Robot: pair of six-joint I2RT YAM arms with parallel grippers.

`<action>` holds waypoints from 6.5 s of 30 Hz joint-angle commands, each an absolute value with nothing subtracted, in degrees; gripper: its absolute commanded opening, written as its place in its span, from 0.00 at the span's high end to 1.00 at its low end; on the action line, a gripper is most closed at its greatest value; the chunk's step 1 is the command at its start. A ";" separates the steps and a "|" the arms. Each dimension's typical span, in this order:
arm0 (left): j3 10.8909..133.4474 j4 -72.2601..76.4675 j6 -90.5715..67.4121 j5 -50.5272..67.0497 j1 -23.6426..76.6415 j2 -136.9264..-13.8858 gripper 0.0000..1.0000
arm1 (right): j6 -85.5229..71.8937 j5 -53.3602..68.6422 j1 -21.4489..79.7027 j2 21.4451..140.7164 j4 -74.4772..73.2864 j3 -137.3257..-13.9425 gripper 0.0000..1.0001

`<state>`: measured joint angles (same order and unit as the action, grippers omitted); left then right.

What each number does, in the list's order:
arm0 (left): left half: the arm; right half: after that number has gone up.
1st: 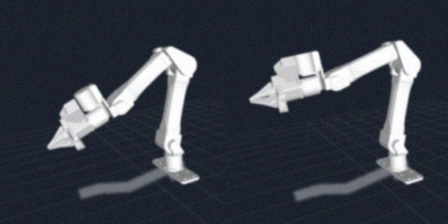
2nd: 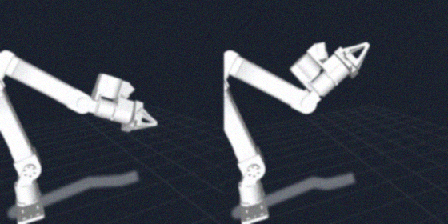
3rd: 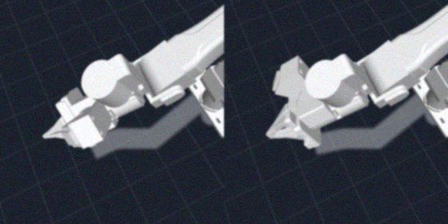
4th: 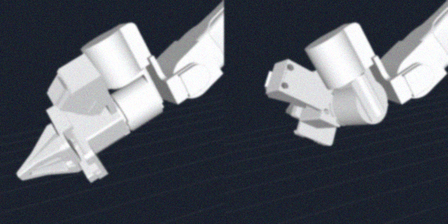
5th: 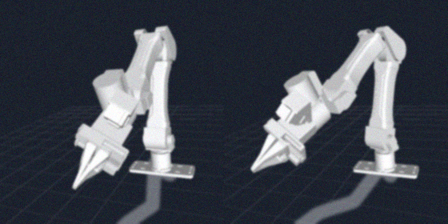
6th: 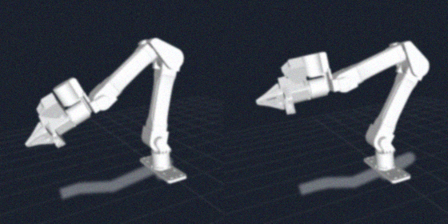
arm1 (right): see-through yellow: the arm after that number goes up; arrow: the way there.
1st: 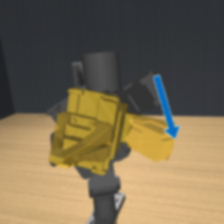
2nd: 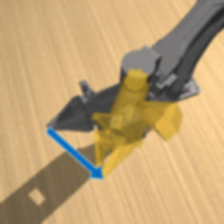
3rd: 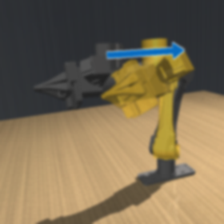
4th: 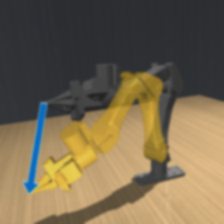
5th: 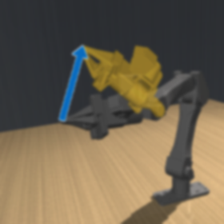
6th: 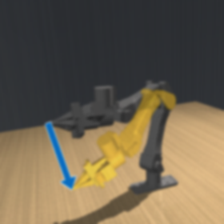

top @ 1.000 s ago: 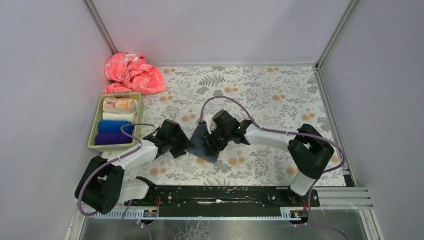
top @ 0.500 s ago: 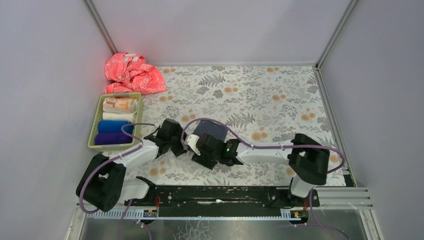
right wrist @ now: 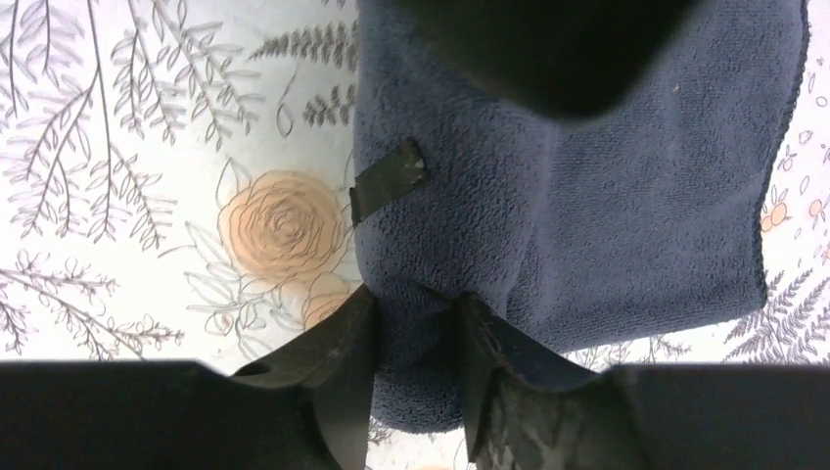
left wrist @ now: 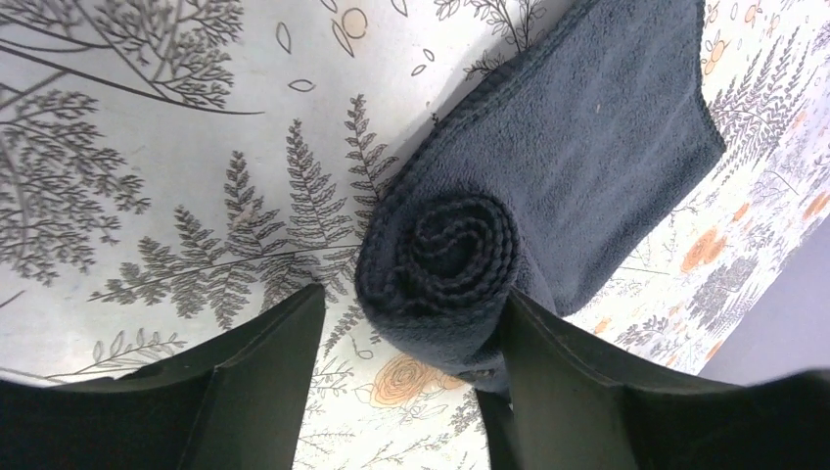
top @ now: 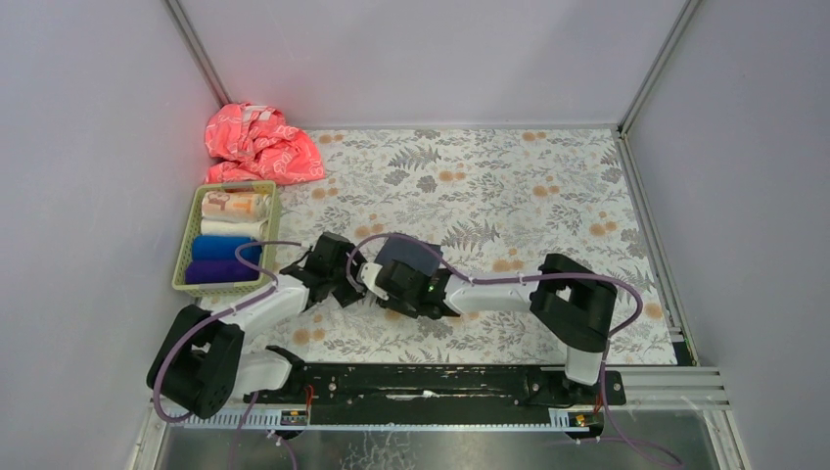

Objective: Roll the towels
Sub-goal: Roll the towel at the center of the board, then pick up the towel at the center of the board.

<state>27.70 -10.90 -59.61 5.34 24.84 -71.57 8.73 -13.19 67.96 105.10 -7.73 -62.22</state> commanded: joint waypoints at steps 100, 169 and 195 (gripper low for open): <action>29.43 -19.55 -54.93 5.27 17.51 -64.37 0.22 | -1.30 35.97 52.45 114.84 -19.01 -72.74 0.83; 19.46 -16.48 -66.26 10.01 15.81 -49.90 0.16 | -1.76 29.55 55.57 113.54 -18.15 -73.30 0.57; 9.93 8.67 -78.93 8.51 26.47 -60.74 0.47 | -28.55 47.65 45.89 117.40 5.74 -63.68 0.59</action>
<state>11.57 5.65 -78.08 11.09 25.28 -60.10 -24.25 47.51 47.20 116.03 3.31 -66.19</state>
